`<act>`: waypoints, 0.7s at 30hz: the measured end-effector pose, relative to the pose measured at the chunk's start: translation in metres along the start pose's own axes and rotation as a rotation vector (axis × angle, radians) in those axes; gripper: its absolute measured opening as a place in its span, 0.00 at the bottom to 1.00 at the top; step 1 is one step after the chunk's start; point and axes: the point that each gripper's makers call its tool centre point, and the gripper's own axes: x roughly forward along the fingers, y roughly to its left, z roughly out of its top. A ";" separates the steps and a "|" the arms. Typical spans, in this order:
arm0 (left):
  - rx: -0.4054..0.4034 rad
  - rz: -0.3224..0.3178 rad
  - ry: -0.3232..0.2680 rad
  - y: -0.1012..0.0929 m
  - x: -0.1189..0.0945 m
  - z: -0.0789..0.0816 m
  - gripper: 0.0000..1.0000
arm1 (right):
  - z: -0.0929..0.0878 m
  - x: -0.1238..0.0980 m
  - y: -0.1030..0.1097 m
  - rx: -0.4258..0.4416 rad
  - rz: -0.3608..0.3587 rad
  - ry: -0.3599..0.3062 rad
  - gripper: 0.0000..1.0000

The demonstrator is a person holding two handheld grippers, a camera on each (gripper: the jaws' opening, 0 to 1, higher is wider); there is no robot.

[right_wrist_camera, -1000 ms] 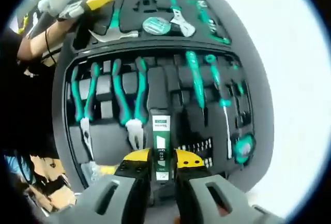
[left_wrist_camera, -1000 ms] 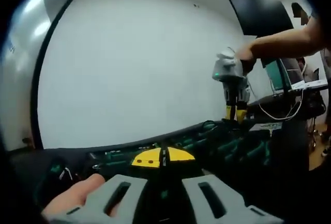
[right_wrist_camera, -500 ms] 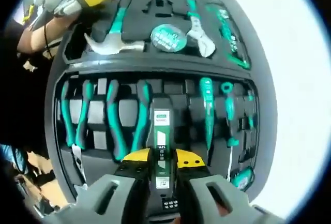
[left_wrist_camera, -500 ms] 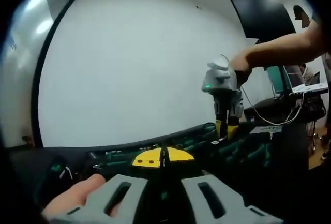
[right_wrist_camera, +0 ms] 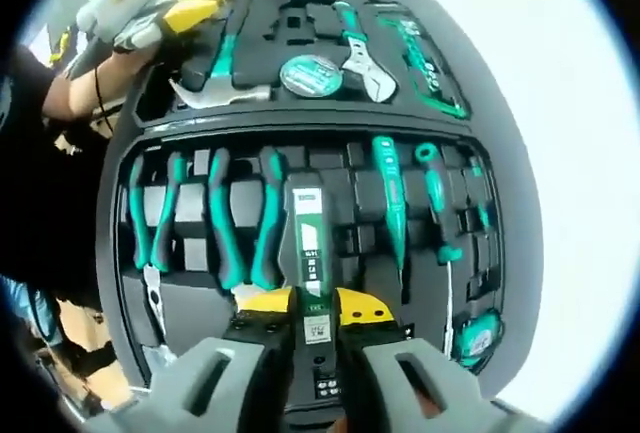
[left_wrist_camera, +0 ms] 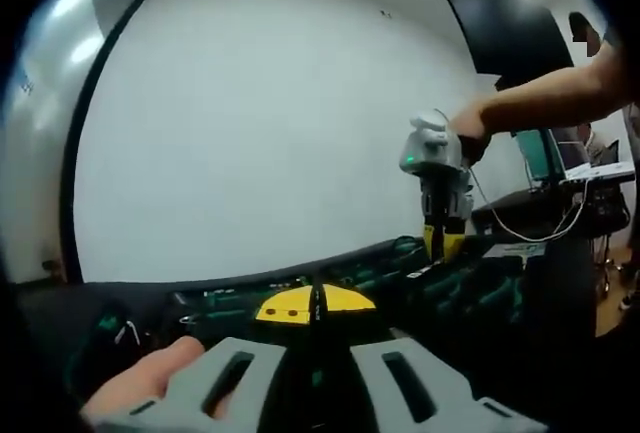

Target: Pick up the tools and put them into their designated positions in the toolbox.

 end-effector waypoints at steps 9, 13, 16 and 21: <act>0.006 0.002 0.007 0.001 0.000 -0.002 0.04 | 0.025 0.009 -0.016 0.014 -0.020 -0.069 0.12; 0.007 0.001 0.011 0.001 0.000 -0.002 0.04 | 0.026 0.017 -0.018 -0.007 -0.028 -0.060 0.02; 0.007 0.000 0.011 0.000 0.000 -0.003 0.04 | 0.025 0.019 -0.015 -0.041 -0.028 -0.046 0.02; 0.011 0.000 0.014 0.000 0.000 -0.003 0.04 | 0.025 0.021 -0.010 -0.005 -0.021 -0.048 0.02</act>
